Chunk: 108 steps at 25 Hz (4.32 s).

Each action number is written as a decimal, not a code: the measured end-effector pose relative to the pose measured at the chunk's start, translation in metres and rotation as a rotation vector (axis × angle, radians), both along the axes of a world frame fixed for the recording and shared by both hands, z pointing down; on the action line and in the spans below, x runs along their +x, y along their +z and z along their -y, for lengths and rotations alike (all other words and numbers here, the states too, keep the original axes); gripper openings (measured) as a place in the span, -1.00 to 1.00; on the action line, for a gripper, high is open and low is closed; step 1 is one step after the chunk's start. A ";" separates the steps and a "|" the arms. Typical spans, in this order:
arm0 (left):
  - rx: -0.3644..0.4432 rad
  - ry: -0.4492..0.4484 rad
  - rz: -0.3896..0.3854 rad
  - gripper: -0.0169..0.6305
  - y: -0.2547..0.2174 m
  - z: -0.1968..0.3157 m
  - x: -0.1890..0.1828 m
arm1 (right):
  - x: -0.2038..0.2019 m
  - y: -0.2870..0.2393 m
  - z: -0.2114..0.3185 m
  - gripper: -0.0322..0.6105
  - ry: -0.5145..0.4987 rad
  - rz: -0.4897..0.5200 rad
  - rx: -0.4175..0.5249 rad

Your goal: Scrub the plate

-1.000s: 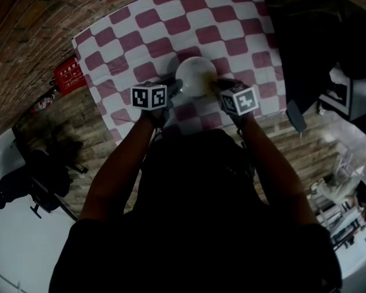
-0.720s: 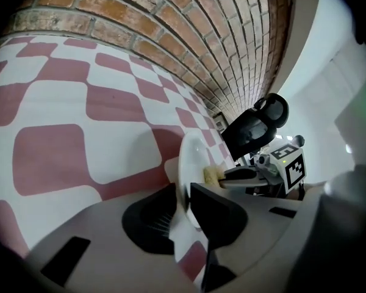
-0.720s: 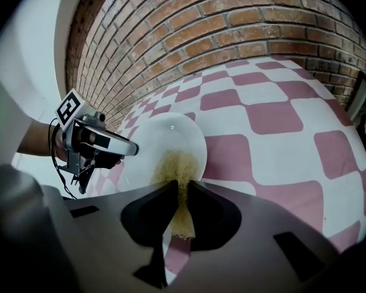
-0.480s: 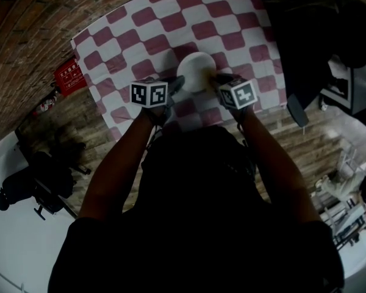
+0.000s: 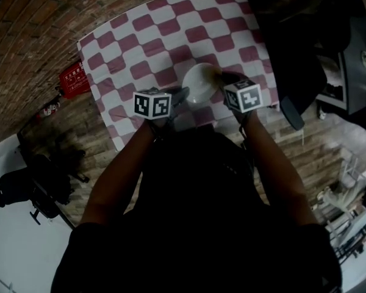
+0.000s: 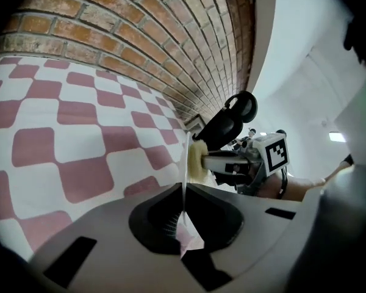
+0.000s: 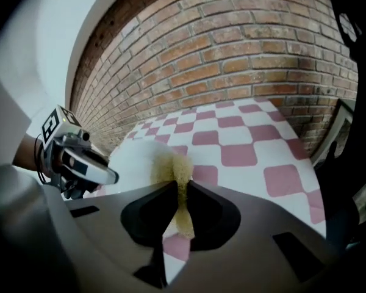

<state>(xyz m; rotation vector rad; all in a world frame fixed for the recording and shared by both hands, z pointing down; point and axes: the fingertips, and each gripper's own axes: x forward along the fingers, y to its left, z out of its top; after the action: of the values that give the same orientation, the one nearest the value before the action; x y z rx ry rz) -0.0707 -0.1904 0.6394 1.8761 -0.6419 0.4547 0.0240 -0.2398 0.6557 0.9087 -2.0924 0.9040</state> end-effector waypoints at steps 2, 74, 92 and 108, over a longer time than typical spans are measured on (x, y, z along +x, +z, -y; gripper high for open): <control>0.011 0.002 -0.034 -0.89 -0.017 -0.008 0.017 | -0.005 -0.037 0.007 -0.76 -0.018 0.020 0.086; 0.192 -0.165 -0.191 -0.88 -0.160 -0.046 0.072 | 0.080 -0.151 -0.080 -0.76 -0.332 -0.202 0.281; 0.198 -0.112 -0.207 -0.88 -0.168 -0.038 0.101 | 0.016 -0.219 -0.068 -0.76 -0.377 -0.118 0.435; 0.213 -0.200 -0.251 -0.88 -0.181 -0.032 0.075 | 0.088 -0.175 -0.051 -0.76 -0.257 -0.157 0.271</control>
<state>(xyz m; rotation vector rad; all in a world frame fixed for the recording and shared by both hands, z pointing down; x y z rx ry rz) 0.0042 -0.1581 0.4586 2.0021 -0.7202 0.0205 0.1115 -0.1892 0.4811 0.7918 -2.1635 0.4107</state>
